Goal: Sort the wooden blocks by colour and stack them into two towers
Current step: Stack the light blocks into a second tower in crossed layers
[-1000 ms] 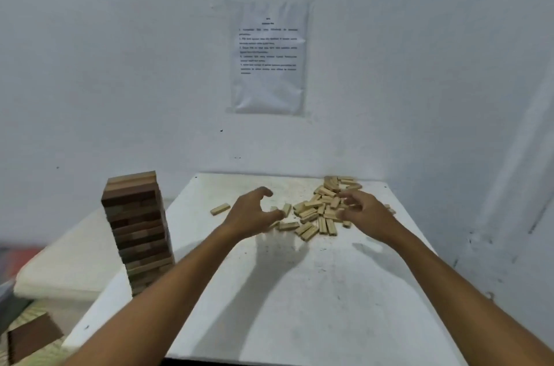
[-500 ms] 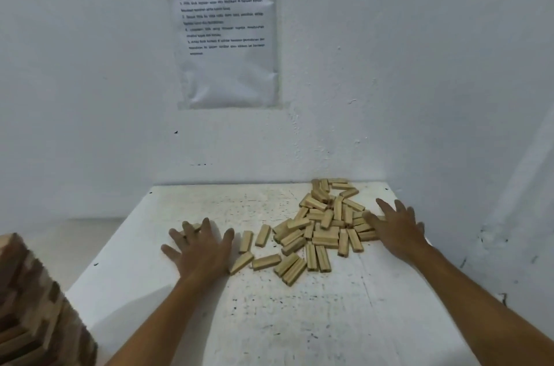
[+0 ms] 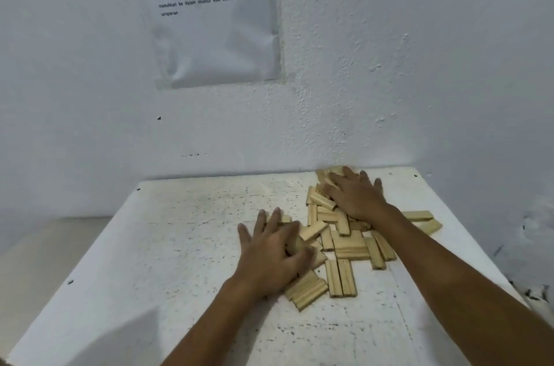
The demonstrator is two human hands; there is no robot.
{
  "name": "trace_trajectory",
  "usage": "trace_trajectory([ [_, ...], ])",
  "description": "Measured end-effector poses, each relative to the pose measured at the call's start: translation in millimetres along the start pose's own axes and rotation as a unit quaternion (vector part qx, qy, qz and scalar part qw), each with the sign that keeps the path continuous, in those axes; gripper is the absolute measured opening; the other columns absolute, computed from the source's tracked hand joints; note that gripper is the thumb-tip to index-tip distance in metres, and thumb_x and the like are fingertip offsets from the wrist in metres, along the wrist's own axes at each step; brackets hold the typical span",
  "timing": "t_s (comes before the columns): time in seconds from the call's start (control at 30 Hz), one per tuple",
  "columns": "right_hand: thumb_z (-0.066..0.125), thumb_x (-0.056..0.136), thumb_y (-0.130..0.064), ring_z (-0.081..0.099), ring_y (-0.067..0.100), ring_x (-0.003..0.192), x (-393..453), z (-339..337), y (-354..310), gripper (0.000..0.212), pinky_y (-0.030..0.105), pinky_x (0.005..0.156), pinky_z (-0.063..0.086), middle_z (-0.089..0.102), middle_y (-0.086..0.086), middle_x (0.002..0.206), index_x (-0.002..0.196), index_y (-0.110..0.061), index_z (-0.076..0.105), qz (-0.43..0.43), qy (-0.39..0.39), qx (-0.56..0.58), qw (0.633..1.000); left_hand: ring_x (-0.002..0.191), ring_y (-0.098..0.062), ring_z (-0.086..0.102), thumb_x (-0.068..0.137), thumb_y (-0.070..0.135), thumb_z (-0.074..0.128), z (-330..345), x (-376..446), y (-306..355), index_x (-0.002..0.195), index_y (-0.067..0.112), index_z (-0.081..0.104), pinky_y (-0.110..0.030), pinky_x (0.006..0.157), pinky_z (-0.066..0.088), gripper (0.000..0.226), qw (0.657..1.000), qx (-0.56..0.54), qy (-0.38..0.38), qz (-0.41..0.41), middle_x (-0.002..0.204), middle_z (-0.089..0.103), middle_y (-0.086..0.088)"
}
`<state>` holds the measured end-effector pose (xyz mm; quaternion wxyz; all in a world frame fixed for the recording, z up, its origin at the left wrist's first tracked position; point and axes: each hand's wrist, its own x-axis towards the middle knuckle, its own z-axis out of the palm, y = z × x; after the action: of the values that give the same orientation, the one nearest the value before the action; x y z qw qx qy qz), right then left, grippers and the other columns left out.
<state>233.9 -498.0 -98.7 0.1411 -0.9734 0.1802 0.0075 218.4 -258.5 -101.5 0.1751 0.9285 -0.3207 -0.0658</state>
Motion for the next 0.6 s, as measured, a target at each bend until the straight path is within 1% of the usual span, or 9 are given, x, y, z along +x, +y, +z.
trace_trajectory([
  [0.07,0.027,0.094,-0.067,0.016,0.033,0.146,-4,4,-8,0.063,0.055,0.116,0.011,0.017,0.000,0.162,0.148,-0.034,0.034,-0.055,0.007,0.015,0.998,0.145,-0.020,0.022,0.083,0.063,0.028,-8,4,3,0.140,0.029,0.046,-0.050,0.116,0.001,0.069,0.994,-0.084,0.074,-0.010,0.150,0.039,0.006],
  [0.17,0.030,0.093,-0.064,0.032,0.030,0.138,-21,10,-16,0.061,0.048,0.114,0.022,0.036,-0.002,0.153,0.141,-0.031,0.049,-0.137,0.011,0.074,0.988,0.132,-0.018,0.042,0.087,0.054,0.036,-17,25,8,0.134,0.021,0.054,-0.044,0.114,0.027,0.060,0.967,-0.199,0.162,0.003,0.137,0.054,0.001],
  [0.23,0.041,0.101,-0.044,0.036,0.019,0.136,-38,11,-21,0.042,0.037,0.116,0.023,0.045,-0.002,0.148,0.135,-0.025,0.057,-0.196,-0.012,0.158,0.968,0.134,-0.022,0.040,0.088,0.053,0.038,-19,45,10,0.136,0.021,0.053,-0.042,0.111,0.033,0.059,0.966,-0.214,0.143,0.029,0.139,0.052,-0.003],
  [0.3,0.050,0.101,-0.024,0.049,0.010,0.127,-56,8,-22,0.029,0.028,0.110,0.035,0.059,-0.002,0.134,0.126,-0.019,0.064,-0.223,-0.028,0.289,0.931,0.147,-0.024,0.018,0.094,0.056,0.037,-18,59,13,0.143,0.027,0.046,-0.049,0.119,0.017,0.057,0.983,-0.167,0.072,0.036,0.154,0.036,-0.003],
  [0.37,0.055,0.097,-0.014,0.054,0.013,0.124,-70,5,-14,0.027,0.029,0.107,0.041,0.061,-0.002,0.130,0.121,-0.015,0.066,-0.191,0.049,0.336,0.921,0.150,-0.022,-0.001,0.099,0.057,0.032,-13,62,14,0.149,0.032,0.034,-0.053,0.119,0.001,0.056,0.998,-0.063,-0.006,0.028,0.162,0.017,-0.002],
  [0.43,0.058,0.095,-0.019,0.044,0.023,0.134,-77,2,5,0.032,0.039,0.113,0.033,0.055,0.004,0.138,0.126,-0.015,0.063,-0.103,0.152,0.238,0.954,0.150,-0.023,-0.007,0.098,0.061,0.028,-6,55,11,0.151,0.033,0.025,-0.054,0.118,-0.004,0.060,0.998,0.027,-0.039,0.038,0.163,0.012,-0.004],
  [0.47,0.056,0.095,-0.028,0.034,0.030,0.140,-81,-1,16,0.039,0.043,0.116,0.025,0.046,0.007,0.146,0.133,-0.018,0.057,-0.038,0.160,0.146,0.976,0.150,-0.023,-0.007,0.096,0.064,0.027,-2,50,9,0.152,0.034,0.023,-0.053,0.118,-0.004,0.063,0.997,0.047,-0.036,0.042,0.162,0.012,-0.004],
  [0.53,0.041,0.098,-0.050,0.010,0.038,0.147,-91,-5,37,0.056,0.051,0.117,0.009,0.021,0.010,0.159,0.148,-0.027,0.036,0.087,0.091,-0.007,0.992,0.149,-0.022,-0.007,0.094,0.068,0.028,1,38,6,0.152,0.035,0.020,-0.052,0.118,-0.003,0.068,0.997,0.053,-0.024,0.042,0.162,0.013,-0.003],
  [0.6,0.027,0.098,-0.059,0.002,0.040,0.147,-99,-1,46,0.061,0.054,0.118,0.002,0.012,0.011,0.161,0.151,-0.029,0.026,0.119,0.047,-0.041,0.991,0.150,-0.021,-0.009,0.094,0.068,0.030,2,25,6,0.153,0.037,0.018,-0.049,0.118,-0.003,0.068,0.997,0.052,-0.030,0.040,0.163,0.009,-0.001],
])
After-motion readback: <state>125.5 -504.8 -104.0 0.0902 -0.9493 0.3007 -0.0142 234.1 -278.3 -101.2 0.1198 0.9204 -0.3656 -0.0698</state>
